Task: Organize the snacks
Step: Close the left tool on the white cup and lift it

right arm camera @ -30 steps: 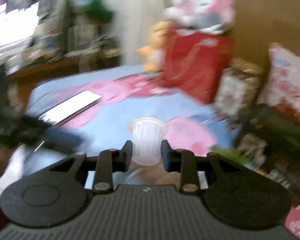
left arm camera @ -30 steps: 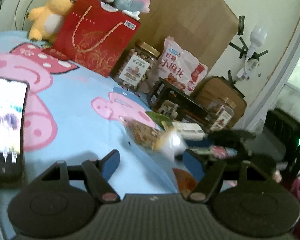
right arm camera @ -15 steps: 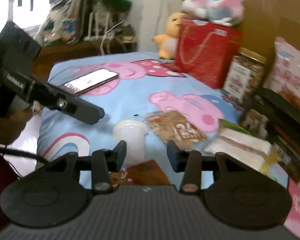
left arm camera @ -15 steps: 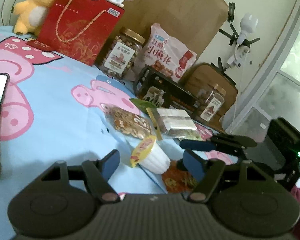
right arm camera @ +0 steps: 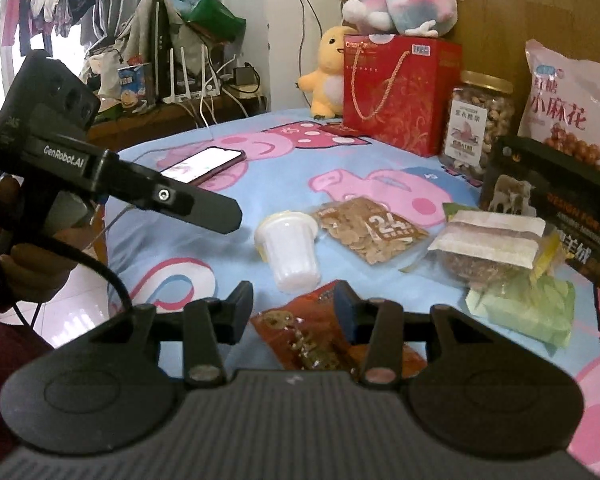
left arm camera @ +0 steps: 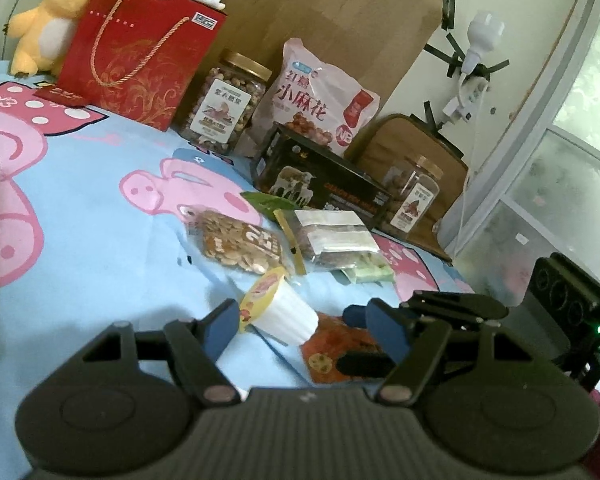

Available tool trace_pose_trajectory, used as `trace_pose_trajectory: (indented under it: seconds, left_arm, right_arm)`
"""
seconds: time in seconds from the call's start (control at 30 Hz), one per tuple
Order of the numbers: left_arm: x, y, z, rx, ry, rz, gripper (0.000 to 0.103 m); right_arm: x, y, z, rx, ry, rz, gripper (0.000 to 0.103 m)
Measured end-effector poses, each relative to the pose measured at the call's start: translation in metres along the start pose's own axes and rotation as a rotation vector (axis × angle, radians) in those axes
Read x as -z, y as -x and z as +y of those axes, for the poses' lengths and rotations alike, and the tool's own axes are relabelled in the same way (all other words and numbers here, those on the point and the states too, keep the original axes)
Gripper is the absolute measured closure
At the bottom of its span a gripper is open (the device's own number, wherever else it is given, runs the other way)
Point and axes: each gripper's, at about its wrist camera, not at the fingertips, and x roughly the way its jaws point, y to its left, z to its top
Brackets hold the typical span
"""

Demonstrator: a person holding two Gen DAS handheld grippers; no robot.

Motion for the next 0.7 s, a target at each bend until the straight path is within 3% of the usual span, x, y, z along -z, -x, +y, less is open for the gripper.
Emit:
trace_pose_trajectory:
  seconds: [0.23, 0.4, 0.5, 0.6, 0.63, 0.67, 0.7]
  left_arm:
    - [-0.009, -0.019, -0.001, -0.016, 0.009, 0.015, 0.034]
    - [-0.006, -0.034, -0.003, -0.04, -0.009, 0.043, 0.039]
    - [-0.004, -0.033, -0.002, -0.059, -0.016, 0.038, 0.047]
    - [-0.003, -0.03, 0.001, -0.079, -0.014, 0.03, 0.063]
    - [-0.003, -0.029, 0.003, -0.081, -0.008, 0.027, 0.068]
    - [-0.004, -0.029, 0.003, -0.074, 0.0, 0.028, 0.069]
    - [-0.005, -0.028, 0.004, -0.067, 0.005, 0.026, 0.069]
  right_arm:
    - [-0.001, -0.007, -0.004, -0.006, -0.034, 0.005, 0.056]
    - [-0.004, -0.018, -0.003, -0.006, -0.031, 0.028, 0.056]
    - [-0.003, -0.027, -0.002, -0.029, -0.035, 0.059, 0.059]
    - [-0.003, -0.031, -0.001, -0.006, -0.035, 0.059, 0.069]
    - [-0.004, -0.03, -0.003, 0.001, -0.042, 0.059, 0.08]
    - [-0.004, -0.029, -0.006, 0.005, -0.059, 0.059, 0.093]
    - [-0.004, -0.028, -0.009, 0.008, -0.075, 0.055, 0.093]
